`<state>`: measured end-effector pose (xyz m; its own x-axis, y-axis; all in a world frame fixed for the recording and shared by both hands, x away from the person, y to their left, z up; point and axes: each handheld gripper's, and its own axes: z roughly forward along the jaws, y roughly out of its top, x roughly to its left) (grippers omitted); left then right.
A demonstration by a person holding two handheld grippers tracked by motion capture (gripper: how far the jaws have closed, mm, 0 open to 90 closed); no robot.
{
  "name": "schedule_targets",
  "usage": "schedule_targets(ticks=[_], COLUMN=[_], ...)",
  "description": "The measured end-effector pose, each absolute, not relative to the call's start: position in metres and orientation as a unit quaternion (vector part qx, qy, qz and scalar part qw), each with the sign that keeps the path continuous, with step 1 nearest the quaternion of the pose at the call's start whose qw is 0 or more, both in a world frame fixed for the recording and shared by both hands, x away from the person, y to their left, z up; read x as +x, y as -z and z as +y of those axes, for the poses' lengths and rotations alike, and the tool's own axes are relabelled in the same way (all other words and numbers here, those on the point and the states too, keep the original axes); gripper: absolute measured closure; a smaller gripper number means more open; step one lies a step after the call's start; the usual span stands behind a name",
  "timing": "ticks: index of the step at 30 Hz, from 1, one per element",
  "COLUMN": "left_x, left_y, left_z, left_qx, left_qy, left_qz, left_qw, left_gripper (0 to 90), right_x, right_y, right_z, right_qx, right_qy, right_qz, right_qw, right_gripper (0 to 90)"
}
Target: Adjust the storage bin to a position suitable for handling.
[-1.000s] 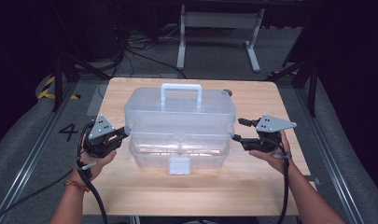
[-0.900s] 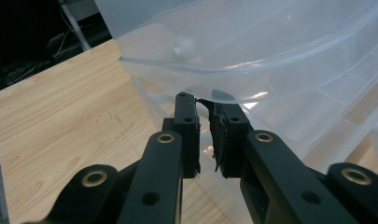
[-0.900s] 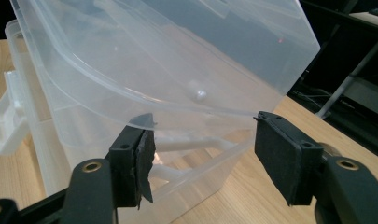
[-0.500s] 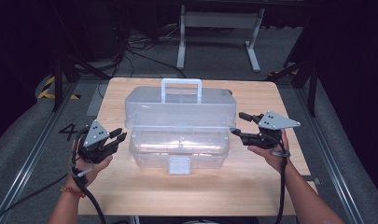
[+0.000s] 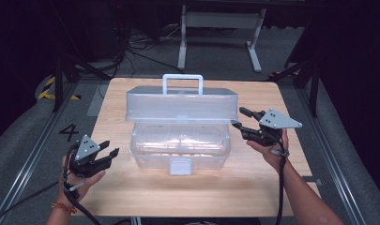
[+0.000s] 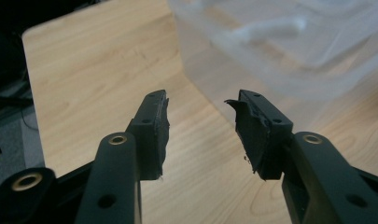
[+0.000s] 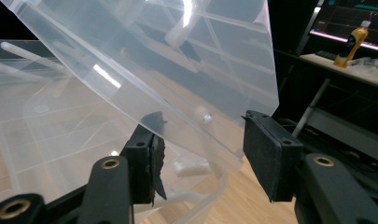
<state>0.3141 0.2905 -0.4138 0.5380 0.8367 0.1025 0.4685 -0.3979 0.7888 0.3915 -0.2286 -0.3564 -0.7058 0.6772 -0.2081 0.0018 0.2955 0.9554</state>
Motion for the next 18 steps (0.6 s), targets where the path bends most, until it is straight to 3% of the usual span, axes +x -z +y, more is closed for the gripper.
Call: schedule_targets(ticks=[8, 18], left_x=[0.315, 0.319], left_y=[0.445, 0.461], left_z=[0.295, 0.292], left_qx=[0.799, 0.804], left_qy=[-0.208, -0.177], left_qz=[0.424, 0.438], left_qw=[0.371, 0.361], left_gripper=[48.0, 46.7], right_x=[0.392, 0.392], right_y=[0.353, 0.348], right_z=[-0.223, -0.214], right_qx=[0.226, 0.224], right_qy=[-0.556, -0.55], right_qz=[0.725, 0.716], right_qw=[0.337, 0.368], right_gripper=[60.3, 67.1])
